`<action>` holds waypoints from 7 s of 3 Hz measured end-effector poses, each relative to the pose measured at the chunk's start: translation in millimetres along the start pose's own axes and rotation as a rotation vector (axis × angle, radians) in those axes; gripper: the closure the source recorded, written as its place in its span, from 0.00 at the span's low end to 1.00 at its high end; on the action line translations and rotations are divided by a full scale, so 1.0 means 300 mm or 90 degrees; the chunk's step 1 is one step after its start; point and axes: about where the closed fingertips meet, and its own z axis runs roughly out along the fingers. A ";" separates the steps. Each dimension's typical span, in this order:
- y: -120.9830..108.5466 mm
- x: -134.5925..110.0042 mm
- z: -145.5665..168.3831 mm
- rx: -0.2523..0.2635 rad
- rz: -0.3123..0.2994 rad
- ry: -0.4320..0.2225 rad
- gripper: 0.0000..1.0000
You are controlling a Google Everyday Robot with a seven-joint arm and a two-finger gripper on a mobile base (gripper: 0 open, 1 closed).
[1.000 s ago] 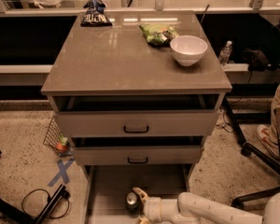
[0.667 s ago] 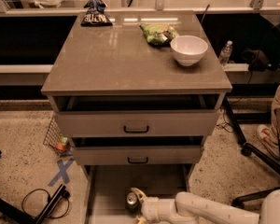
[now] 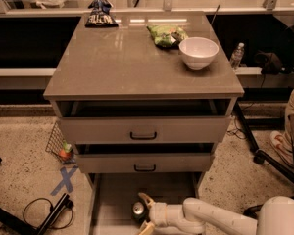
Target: Pick green can from bottom drawer and place on counter
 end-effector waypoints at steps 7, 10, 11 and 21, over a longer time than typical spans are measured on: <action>-0.206 0.206 0.129 0.005 -0.001 -0.031 0.95; -0.080 -0.331 -0.321 -0.018 0.048 -0.116 1.00; -0.079 -0.563 -0.477 -0.012 0.067 -0.137 1.00; -0.451 -2.275 -0.604 0.139 -0.069 -0.184 1.00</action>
Offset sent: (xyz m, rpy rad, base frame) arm 0.0505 -0.0232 -0.0425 0.0322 -0.0310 -0.0397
